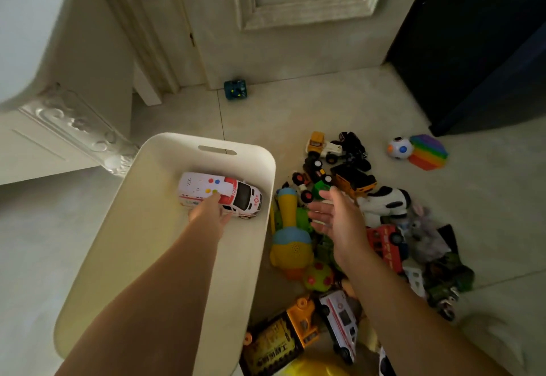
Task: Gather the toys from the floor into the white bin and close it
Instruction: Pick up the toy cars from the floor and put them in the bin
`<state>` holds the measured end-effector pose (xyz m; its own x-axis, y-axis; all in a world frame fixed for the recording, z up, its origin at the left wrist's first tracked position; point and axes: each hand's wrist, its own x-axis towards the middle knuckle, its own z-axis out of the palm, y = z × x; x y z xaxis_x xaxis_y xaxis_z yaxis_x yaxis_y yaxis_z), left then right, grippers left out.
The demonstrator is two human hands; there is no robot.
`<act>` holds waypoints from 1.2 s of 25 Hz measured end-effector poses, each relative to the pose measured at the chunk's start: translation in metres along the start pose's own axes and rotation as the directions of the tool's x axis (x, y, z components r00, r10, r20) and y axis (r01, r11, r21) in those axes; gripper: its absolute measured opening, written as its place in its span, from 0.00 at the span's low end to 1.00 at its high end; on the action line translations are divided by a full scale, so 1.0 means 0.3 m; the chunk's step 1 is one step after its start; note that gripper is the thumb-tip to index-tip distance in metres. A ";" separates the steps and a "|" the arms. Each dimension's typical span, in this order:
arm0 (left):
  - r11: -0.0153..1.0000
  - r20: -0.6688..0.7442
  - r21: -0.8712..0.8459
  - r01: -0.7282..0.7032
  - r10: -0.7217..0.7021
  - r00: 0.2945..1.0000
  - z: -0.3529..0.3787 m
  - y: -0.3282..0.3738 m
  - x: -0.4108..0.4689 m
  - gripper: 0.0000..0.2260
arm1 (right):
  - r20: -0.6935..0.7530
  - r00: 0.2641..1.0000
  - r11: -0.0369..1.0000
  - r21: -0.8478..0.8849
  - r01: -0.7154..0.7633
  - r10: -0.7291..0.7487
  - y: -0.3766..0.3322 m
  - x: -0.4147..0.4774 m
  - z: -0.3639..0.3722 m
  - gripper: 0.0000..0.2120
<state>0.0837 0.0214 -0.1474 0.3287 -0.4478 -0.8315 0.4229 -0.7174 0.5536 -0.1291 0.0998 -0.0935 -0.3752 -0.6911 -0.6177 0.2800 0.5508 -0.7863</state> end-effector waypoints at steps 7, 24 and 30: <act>0.672 0.015 0.485 -0.560 0.634 0.773 0.032 0.115 -0.224 0.22 | -0.066 0.996 0.998 0.004 0.062 -0.062 -0.062 -0.106 -0.112 0.12; 0.518 0.614 0.687 -0.509 -0.040 0.788 0.223 -0.424 -0.531 0.19 | -0.067 0.952 0.471 -0.878 0.086 -0.298 0.229 -0.138 -0.427 0.53; 0.698 0.653 0.579 -0.422 -0.087 0.752 0.253 -0.368 -0.524 0.31 | -0.056 0.978 0.929 -0.327 0.173 -0.202 0.107 -0.136 -0.418 0.43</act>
<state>-0.0788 0.1307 -0.0813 -0.3410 -0.6229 -0.7041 -0.3326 -0.6206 0.7101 -0.2158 0.2044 -0.0919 -0.4730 -0.7607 -0.4445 -0.0933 0.5449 -0.8333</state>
